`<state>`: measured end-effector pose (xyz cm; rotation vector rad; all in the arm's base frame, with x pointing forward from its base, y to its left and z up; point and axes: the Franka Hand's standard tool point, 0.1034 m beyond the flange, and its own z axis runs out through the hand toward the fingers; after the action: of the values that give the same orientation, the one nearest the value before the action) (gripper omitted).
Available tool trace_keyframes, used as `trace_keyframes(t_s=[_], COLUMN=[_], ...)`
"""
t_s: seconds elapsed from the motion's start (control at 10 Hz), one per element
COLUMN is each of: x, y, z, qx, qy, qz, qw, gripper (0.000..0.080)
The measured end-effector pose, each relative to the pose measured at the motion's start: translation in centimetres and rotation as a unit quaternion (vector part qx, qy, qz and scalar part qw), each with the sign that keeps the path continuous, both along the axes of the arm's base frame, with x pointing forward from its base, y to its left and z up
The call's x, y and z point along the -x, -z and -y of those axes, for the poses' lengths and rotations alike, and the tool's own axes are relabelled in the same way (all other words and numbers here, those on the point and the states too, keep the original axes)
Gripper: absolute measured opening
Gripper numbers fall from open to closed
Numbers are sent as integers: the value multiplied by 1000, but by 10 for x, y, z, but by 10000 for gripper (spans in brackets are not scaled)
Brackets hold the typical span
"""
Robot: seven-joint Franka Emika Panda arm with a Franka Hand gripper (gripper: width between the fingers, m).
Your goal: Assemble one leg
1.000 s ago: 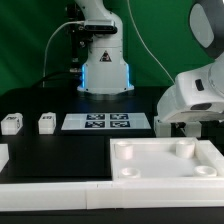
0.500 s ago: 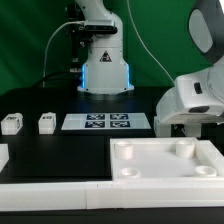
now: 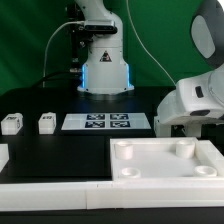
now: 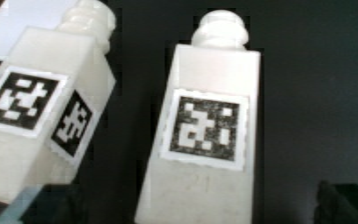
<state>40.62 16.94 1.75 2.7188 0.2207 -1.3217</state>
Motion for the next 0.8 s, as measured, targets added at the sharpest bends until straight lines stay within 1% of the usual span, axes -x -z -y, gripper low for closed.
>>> trace_keyframes(t_s=[0.1,0.2,0.6,0.8], x=[0,-2,0,4], y=[5,9,12,15], z=[0,-1,-2,0], qx=[6,5,4,4], qy=[-1,0,0,0], qz=[-30,-32,-29,-27], qw=[1000,999,1000,1000], gripper=[649,649,649,649])
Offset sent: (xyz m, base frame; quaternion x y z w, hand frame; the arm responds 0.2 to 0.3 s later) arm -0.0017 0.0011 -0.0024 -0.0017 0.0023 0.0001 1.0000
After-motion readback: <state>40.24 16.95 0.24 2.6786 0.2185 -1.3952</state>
